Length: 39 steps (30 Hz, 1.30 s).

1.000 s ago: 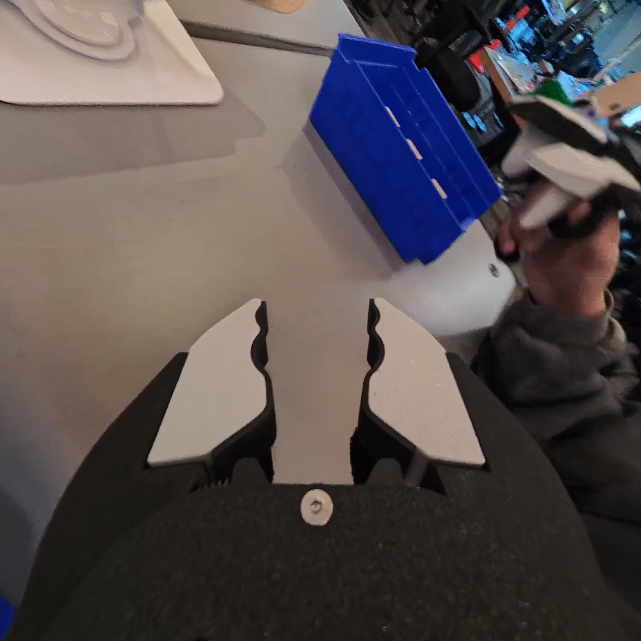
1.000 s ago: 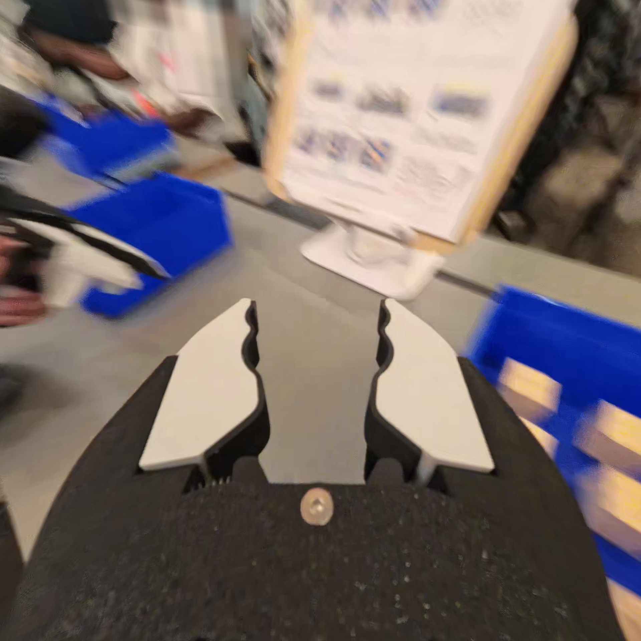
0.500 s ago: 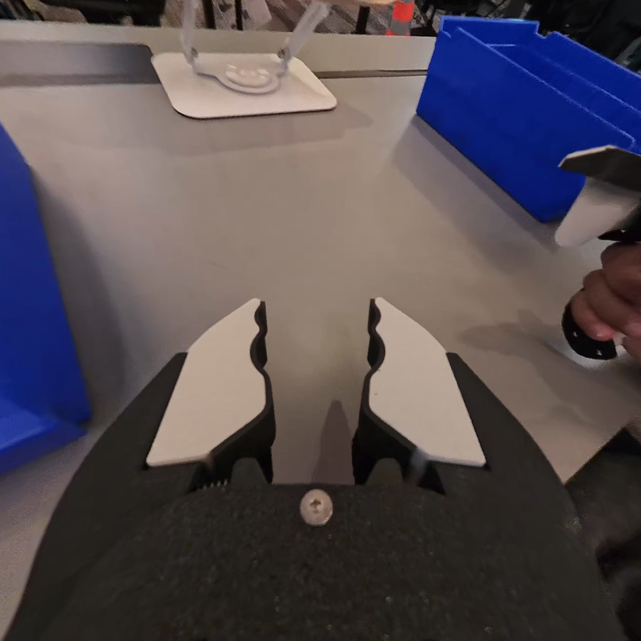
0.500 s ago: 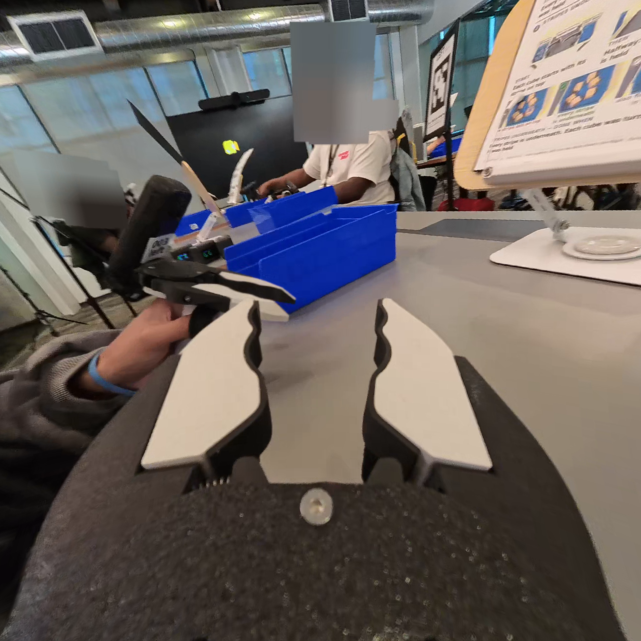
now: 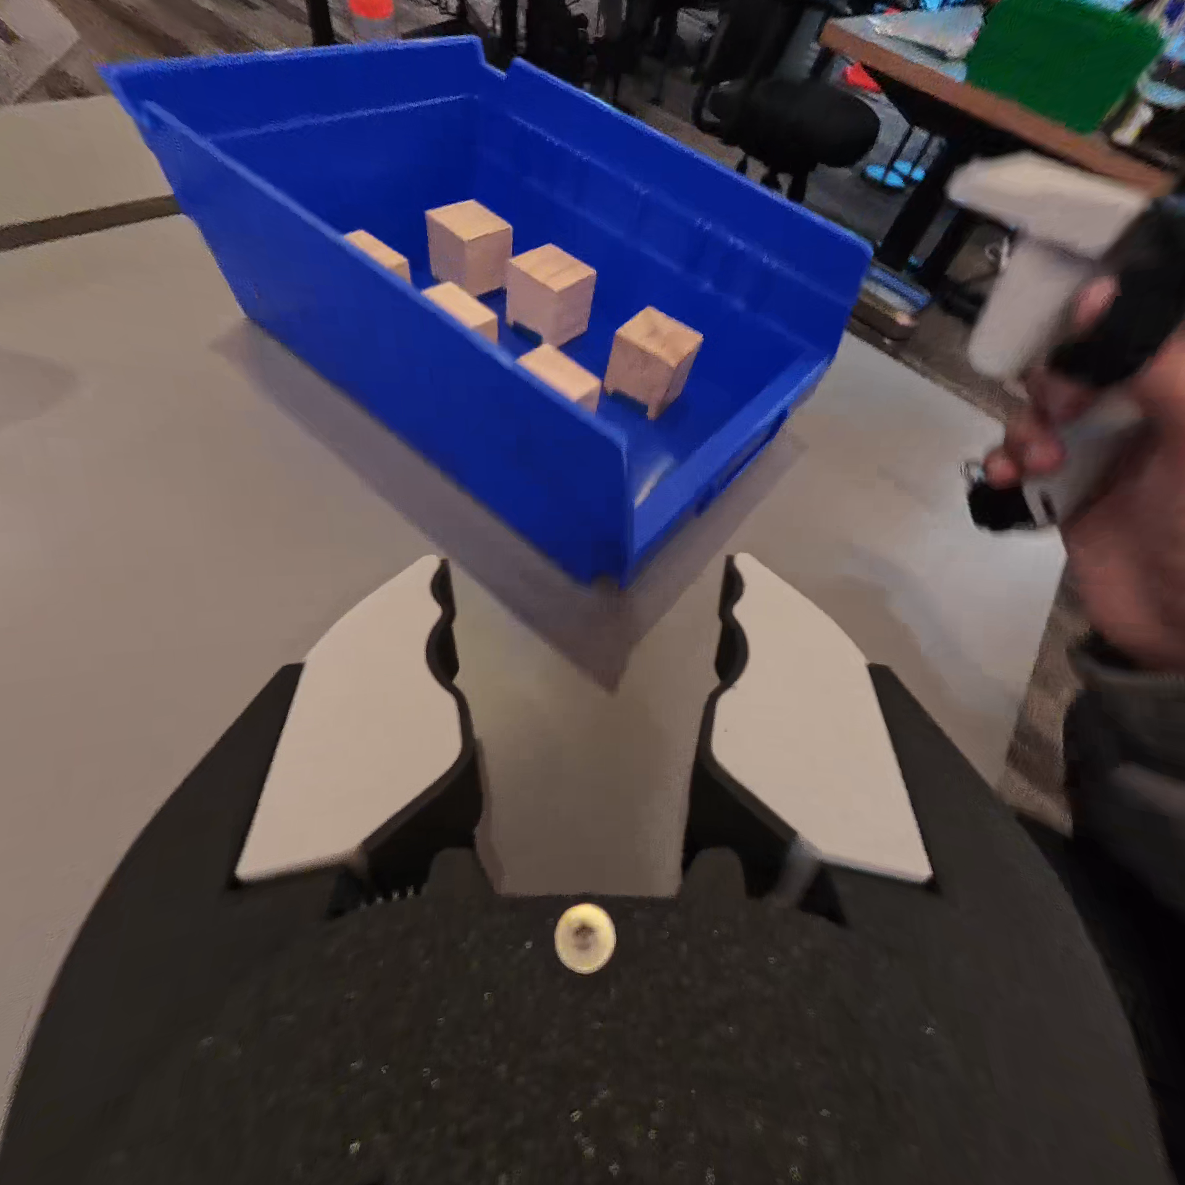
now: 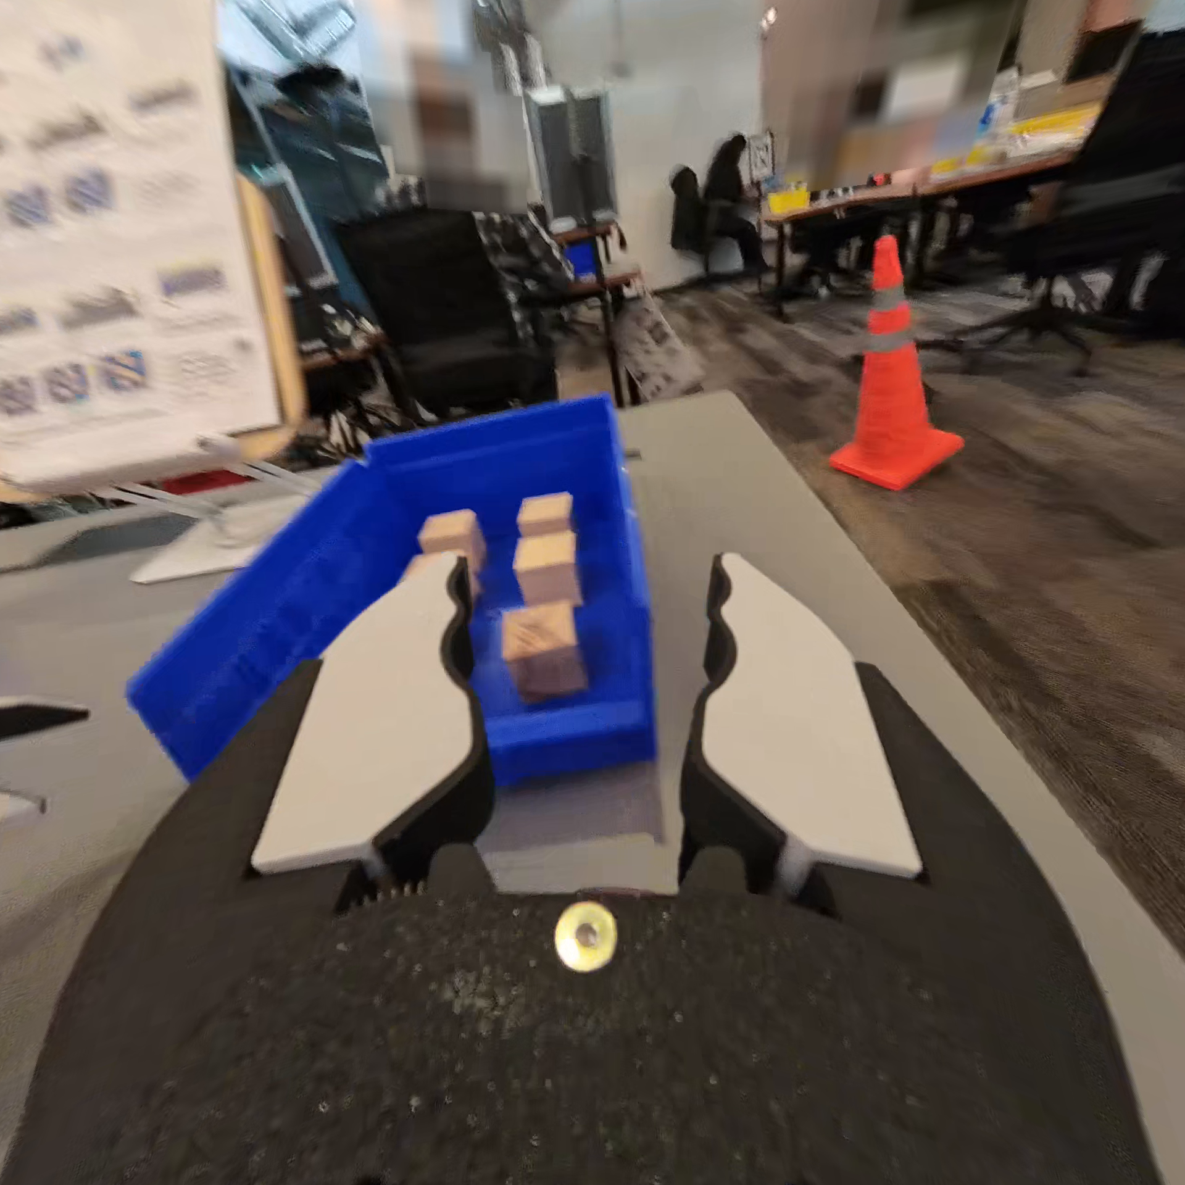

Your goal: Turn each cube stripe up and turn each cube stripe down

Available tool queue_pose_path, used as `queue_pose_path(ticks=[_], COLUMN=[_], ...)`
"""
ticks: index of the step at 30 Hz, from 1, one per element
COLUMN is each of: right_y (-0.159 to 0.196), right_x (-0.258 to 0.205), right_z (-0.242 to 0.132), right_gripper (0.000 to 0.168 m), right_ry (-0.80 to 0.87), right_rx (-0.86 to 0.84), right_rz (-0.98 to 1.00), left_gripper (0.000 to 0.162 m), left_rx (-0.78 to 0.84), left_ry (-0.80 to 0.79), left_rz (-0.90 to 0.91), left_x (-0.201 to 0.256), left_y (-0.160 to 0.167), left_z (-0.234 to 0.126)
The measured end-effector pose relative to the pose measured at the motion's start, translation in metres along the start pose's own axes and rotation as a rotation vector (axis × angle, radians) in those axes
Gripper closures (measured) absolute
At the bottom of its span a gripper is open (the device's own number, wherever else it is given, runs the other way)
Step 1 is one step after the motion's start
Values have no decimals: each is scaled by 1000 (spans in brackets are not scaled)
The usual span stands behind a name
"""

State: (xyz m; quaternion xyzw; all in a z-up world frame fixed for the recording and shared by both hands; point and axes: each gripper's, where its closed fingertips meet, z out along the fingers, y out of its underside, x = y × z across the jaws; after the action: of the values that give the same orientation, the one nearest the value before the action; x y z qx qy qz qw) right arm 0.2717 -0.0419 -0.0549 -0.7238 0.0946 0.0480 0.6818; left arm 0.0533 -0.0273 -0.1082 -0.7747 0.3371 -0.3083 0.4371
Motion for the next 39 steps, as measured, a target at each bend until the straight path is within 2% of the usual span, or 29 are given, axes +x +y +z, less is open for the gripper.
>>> queue_pose_path(ticks=[1, 3, 6, 7, 9, 11, 15, 18, 21, 22, 26, 32, 36, 39], right_y=[8, 21, 38, 43, 54, 61, 62, 62, 62, 61, 66, 54, 37, 40], right_x=[9, 19, 20, 16, 10, 4, -2, -8, -17, -21, -29, -81, -140, -193], right_z=[-1, 2, 16, 21, 31, 39, 49, 50, 48, 46, 35, 17, -1, -9], right_gripper=[97, 98, 96, 97, 104, 104, 115, 130, 137, 138, 164, 165, 165, 164], right_ry=[10, 23, 16, -4, -23, -31, 7, 29, 40, 42, 77, 56, 19, -64], right_rx=[-44, -115, -171, -184, -219, -235, -226, -214, -195, -190, -270, -232, -148, -129], right_rz=[7, -10, -56, -53, -42, -48, -95, -100, -145, -135, -100, -135, -159, -151], left_gripper=[77, 76, 73, 77, 97, 102, 123, 138, 146, 147, 152, 153, 155, 156], left_rx=[17, 50, 32, 27, -3, -10, -69, -83, -77, -70, -14, 28, 74, 76], left_ry=[-3, 33, -43, -70, -71, -52, -184, -287, -320, -335, -398, -424, -492, -559], left_rz=[-45, -128, -146, -163, -237, -295, -210, -153, -143, -125, -86, -50, -22, -30], left_x=[4, 16, 9, 3, -6, -11, -28, -40, -46, -47, -55, -67, -82, -102], left_y=[-5, -12, -13, -13, -9, -9, -6, -5, -4, -4, -12, -14, -15, -5], left_z=[14, 37, 65, 71, 80, 82, 74, 67, 58, 54, 29, -28, -89, -141])
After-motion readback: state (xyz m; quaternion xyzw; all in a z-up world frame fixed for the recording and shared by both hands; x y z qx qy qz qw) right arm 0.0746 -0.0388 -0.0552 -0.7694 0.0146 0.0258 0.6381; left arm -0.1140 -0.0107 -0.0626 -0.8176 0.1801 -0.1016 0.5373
